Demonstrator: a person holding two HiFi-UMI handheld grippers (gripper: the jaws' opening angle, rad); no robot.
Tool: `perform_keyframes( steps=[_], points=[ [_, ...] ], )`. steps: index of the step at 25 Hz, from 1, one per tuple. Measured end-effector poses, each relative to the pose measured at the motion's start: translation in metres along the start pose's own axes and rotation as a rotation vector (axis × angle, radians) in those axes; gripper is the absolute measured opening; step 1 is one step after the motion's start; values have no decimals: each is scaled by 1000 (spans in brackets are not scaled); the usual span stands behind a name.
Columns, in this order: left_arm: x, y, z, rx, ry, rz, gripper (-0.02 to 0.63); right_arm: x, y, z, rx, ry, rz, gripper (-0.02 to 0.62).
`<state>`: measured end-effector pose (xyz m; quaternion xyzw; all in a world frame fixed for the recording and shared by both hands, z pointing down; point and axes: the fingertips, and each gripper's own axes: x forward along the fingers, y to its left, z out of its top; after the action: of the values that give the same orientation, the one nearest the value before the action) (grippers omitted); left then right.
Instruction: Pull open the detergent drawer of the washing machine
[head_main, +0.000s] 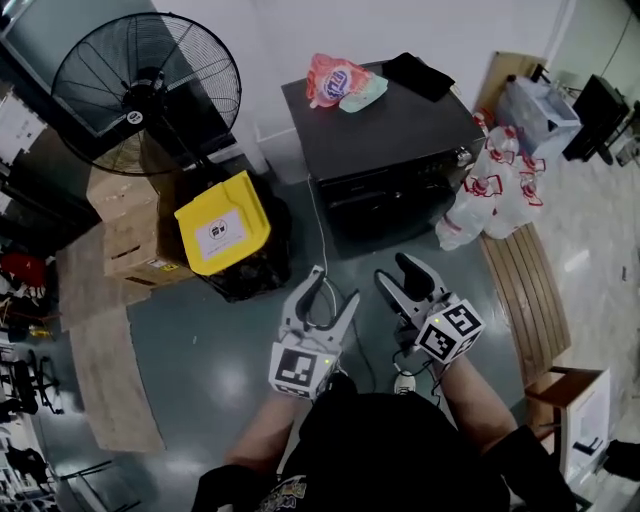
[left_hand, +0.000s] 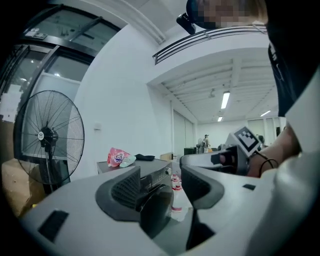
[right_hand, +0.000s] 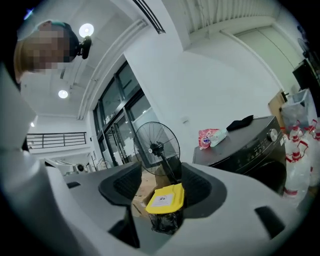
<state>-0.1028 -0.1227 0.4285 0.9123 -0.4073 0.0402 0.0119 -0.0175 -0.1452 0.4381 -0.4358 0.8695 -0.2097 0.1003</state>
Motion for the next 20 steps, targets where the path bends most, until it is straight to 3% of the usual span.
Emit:
perform_keyframes(
  steps=[13, 20],
  points=[
    [-2, 84, -10, -2, 11, -156, 248, 89, -1, -31, 148, -40, -131, 288],
    [-2, 107, -16, 10, -7, -177, 252, 112, -16, -48, 255, -52, -175, 295]
  ],
)
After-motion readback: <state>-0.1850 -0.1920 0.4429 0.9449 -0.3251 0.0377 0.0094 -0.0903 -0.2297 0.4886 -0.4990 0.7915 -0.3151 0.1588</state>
